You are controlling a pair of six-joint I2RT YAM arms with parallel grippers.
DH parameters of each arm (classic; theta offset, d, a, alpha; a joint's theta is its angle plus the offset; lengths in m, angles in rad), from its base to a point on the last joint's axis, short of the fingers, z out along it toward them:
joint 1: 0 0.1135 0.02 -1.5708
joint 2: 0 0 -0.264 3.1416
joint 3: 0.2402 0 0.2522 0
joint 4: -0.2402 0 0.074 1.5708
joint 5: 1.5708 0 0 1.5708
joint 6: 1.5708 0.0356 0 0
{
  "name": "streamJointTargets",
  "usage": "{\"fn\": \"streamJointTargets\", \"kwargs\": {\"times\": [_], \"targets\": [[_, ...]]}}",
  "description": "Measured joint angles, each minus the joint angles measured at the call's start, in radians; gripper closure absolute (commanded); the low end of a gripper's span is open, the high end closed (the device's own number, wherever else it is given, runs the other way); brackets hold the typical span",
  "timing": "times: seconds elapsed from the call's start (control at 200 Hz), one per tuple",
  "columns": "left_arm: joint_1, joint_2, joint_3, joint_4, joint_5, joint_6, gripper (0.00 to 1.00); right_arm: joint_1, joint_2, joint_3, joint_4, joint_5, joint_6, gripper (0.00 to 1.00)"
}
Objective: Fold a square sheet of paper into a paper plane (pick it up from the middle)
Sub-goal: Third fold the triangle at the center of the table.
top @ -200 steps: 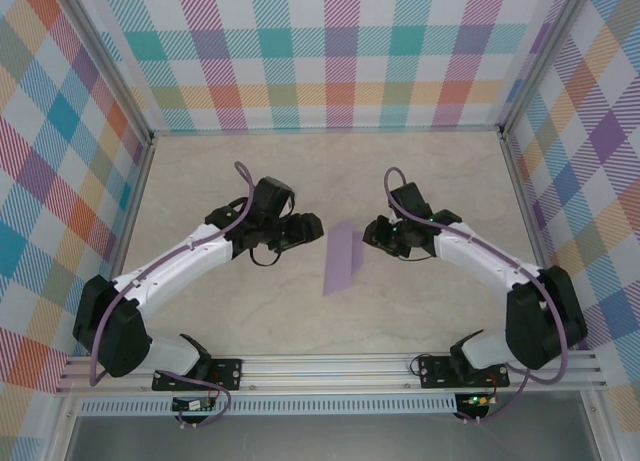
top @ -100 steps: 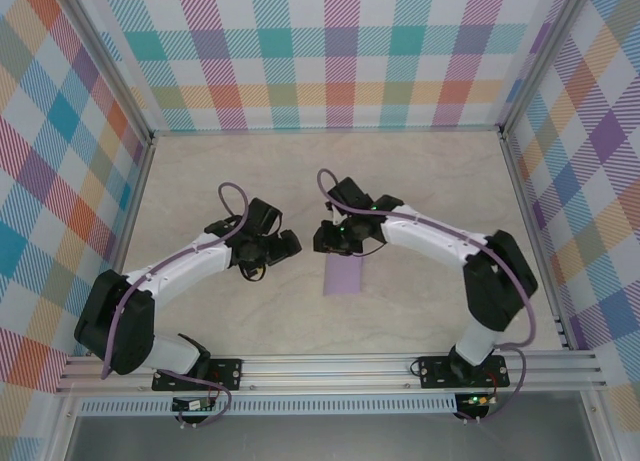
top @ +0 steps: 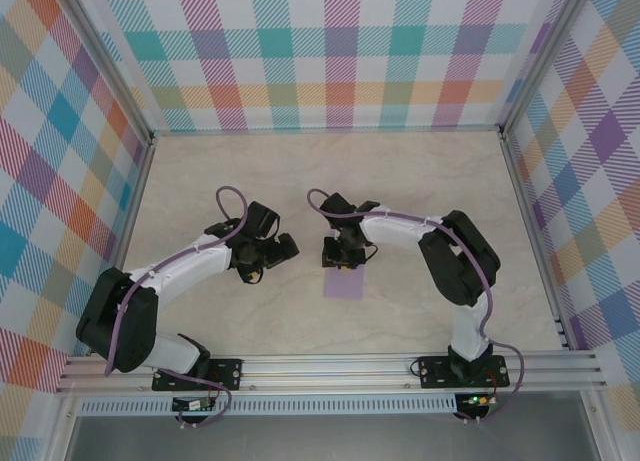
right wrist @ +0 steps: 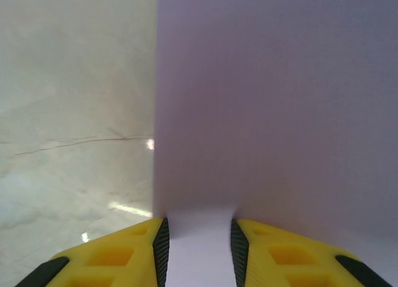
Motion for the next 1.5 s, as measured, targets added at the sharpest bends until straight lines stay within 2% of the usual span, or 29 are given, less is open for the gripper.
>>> {"fn": "streamJointTargets", "kwargs": {"times": [0.21, 0.37, 0.46, 0.51, 0.695, 0.87, 0.93, 1.025, 1.205, 1.305, 1.5], "targets": [[0.011, -0.002, 0.0, 0.0, -0.004, -0.007, 0.0, 0.016, 0.016, 0.023, 0.017, -0.015, -0.188, 0.64], [0.013, -0.014, -0.009, 0.009, -0.002, -0.008, 0.02, 0.044, 0.021, 0.02, 0.053, -0.087, -0.344, 0.64], [0.013, -0.017, -0.024, 0.042, 0.021, -0.009, 0.07, 0.05, 0.015, 0.008, 0.069, -0.12, -0.379, 0.61], [0.013, -0.017, -0.035, 0.069, 0.048, -0.005, 0.1, 0.052, -0.005, -0.009, 0.078, -0.129, -0.381, 0.55], [0.01, -0.007, -0.048, 0.219, 0.194, -0.004, 0.28, 0.026, -0.23, -0.121, 0.117, -0.122, -0.257, 0.41], [-0.039, 0.08, -0.034, 0.373, 0.297, -0.01, 0.54, -0.062, -0.438, -0.298, 0.197, -0.125, -0.086, 0.35], [-0.069, 0.134, -0.019, 0.413, 0.32, -0.019, 0.64, -0.091, -0.472, -0.367, 0.214, -0.13, -0.039, 0.34], [-0.111, 0.213, 0.011, 0.454, 0.35, -0.021, 0.76, -0.107, -0.493, -0.447, 0.222, -0.146, 0.019, 0.34], [-0.151, 0.311, 0.079, 0.454, 0.33, -0.014, 0.82, -0.115, -0.498, -0.505, 0.239, -0.176, 0.088, 0.33], [-0.153, 0.317, 0.084, 0.434, 0.293, -0.005, 0.83, -0.118, -0.5, -0.515, 0.254, -0.183, 0.109, 0.34], [-0.153, 0.321, 0.082, 0.419, 0.244, 0.02, 0.91, -0.119, -0.501, -0.533, 0.28, -0.195, 0.132, 0.36]]}}
